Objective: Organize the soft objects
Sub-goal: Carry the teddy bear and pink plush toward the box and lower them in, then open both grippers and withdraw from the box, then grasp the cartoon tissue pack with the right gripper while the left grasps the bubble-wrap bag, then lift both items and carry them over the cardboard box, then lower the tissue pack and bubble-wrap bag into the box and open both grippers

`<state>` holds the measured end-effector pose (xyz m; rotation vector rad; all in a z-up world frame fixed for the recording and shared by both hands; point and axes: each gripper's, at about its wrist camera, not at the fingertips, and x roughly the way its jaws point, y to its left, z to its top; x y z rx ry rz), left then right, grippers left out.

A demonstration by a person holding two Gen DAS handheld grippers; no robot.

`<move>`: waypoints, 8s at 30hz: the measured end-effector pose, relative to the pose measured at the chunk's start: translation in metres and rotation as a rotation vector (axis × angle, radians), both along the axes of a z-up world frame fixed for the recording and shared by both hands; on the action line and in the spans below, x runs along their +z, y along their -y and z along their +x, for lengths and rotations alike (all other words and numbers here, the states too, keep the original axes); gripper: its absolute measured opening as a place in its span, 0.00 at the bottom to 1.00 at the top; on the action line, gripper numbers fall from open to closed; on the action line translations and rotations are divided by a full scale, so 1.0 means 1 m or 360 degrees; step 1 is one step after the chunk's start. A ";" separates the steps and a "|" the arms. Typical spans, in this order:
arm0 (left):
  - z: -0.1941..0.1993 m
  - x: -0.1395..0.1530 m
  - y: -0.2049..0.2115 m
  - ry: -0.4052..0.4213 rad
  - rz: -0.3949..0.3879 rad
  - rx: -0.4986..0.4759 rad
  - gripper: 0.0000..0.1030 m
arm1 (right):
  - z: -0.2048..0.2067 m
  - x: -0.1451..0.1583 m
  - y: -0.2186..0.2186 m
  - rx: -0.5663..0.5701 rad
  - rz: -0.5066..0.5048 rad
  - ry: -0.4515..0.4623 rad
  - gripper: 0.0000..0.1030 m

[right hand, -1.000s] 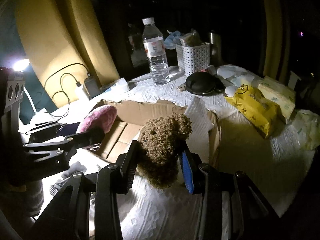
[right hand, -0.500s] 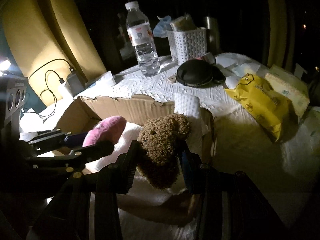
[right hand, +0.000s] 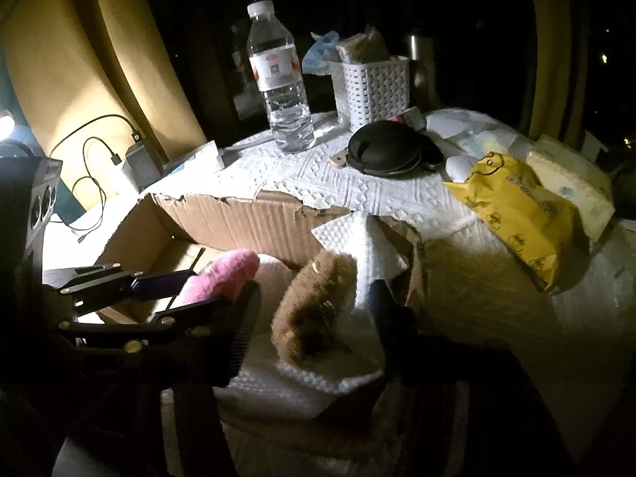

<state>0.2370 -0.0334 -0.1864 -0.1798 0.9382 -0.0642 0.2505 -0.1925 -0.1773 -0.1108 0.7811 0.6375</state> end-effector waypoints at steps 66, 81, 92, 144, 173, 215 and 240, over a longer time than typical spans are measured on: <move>-0.209 0.052 -0.037 0.0278 0.0001 0.0088 0.69 | -0.201 0.029 0.002 -0.0015 -0.0016 0.0081 0.62; -0.233 0.021 -0.042 0.0189 0.0006 0.0109 0.69 | -0.222 -0.018 -0.014 0.0064 -0.0061 -0.0053 0.71; -0.228 0.010 -0.041 0.0141 0.0017 0.0091 0.69 | -0.220 -0.051 -0.033 0.0156 -0.0159 -0.0160 0.67; -0.187 0.042 0.003 0.0198 0.0093 -0.0176 0.40 | -0.163 -0.004 0.034 -0.0025 -0.0034 -0.0041 0.49; -0.109 0.065 -0.040 0.0308 0.0107 0.0004 0.41 | -0.090 0.025 0.016 0.0041 -0.0007 0.0027 0.49; -0.076 0.033 -0.099 0.0222 0.0111 0.0242 0.64 | -0.039 0.016 -0.061 0.0192 0.0021 -0.0020 0.49; -0.103 0.047 -0.101 0.0256 0.0102 0.0243 0.65 | -0.058 0.022 -0.077 0.0162 -0.0002 0.0024 0.63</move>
